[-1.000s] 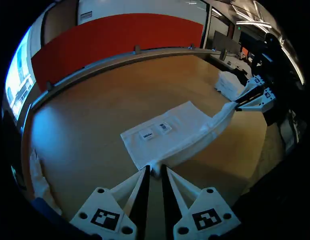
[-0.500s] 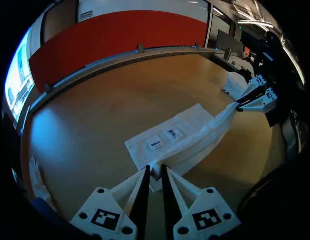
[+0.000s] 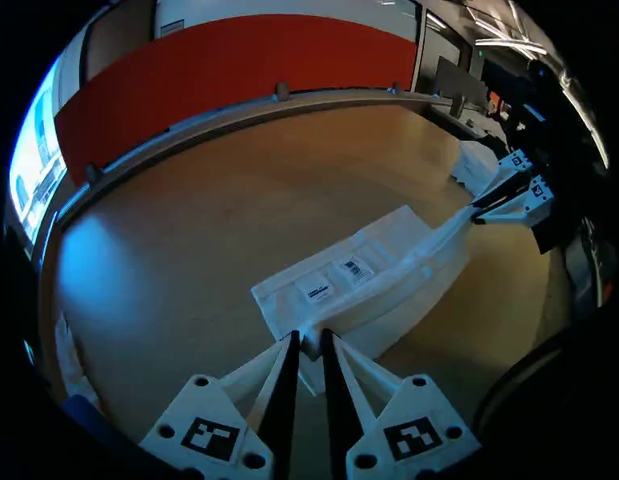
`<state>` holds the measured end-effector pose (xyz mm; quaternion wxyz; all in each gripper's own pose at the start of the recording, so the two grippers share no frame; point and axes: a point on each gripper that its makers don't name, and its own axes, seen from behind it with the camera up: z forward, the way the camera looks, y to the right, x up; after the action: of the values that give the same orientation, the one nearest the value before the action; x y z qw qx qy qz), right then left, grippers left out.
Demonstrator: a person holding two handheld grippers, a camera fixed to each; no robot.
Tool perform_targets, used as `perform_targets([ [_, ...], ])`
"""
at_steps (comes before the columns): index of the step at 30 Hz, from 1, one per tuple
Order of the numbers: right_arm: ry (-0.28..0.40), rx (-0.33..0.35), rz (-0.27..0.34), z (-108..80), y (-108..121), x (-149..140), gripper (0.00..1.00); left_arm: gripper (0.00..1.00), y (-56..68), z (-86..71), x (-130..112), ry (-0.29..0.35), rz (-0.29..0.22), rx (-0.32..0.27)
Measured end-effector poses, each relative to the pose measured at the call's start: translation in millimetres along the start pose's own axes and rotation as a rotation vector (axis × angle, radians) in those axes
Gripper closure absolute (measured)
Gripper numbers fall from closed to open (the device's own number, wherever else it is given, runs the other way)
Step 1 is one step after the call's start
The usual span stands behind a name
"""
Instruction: Fold towel
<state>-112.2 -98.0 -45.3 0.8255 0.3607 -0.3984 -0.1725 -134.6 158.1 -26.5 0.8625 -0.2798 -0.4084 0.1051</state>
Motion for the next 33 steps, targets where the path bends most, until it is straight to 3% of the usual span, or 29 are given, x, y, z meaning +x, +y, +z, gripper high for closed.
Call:
perform_targets([
  [23, -0.029, -0.039, 0.069, 49.7, 27, -6, 0.79, 0.76, -23.0, 52.0, 0, 0.007, -0.006, 0.054],
  [33, -0.026, -0.086, 0.092, 60.3, 36, -7, 0.62, 0.71, -29.9, 64.0, -4, -0.003, 0.006, 0.083],
])
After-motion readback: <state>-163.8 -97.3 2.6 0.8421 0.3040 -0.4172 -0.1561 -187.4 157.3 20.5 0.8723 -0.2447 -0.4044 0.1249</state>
